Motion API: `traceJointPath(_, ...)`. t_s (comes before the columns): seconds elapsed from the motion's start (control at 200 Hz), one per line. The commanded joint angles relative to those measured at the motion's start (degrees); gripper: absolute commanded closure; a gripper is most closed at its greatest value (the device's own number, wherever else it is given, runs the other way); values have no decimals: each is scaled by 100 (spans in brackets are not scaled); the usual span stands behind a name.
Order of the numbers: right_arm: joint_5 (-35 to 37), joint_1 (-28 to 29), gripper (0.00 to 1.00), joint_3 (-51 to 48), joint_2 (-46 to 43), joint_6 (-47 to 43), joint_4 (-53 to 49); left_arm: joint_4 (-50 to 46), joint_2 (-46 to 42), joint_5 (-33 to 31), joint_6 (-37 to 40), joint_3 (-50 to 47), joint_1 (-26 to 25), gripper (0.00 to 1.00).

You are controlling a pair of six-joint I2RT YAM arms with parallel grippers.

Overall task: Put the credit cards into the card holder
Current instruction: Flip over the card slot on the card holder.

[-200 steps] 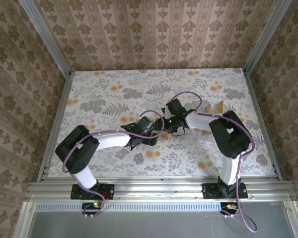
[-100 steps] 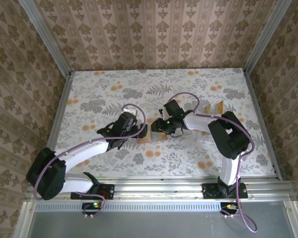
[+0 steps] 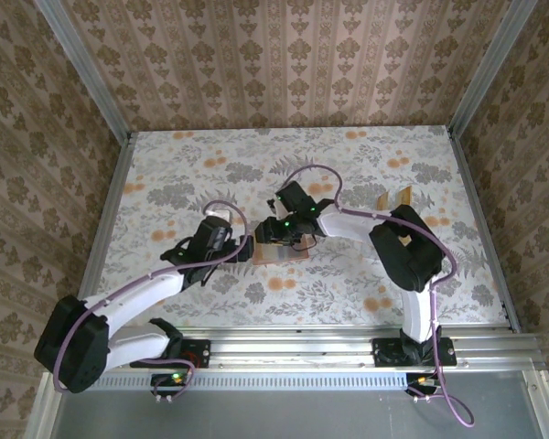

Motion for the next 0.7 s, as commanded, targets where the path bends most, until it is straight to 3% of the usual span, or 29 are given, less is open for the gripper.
traceJointPath(0.0,176,52,53,186,252,119,-357,28,-190,137,-82,-120,100,0)
traceJointPath(0.38,243,80,53,437,229,130,-582,30,-267,356,-31,-305,262,0)
traceJointPath(0.695,440,-307,52,850,-413,-105,-1200,434,631,605,-7,-25,245,0)
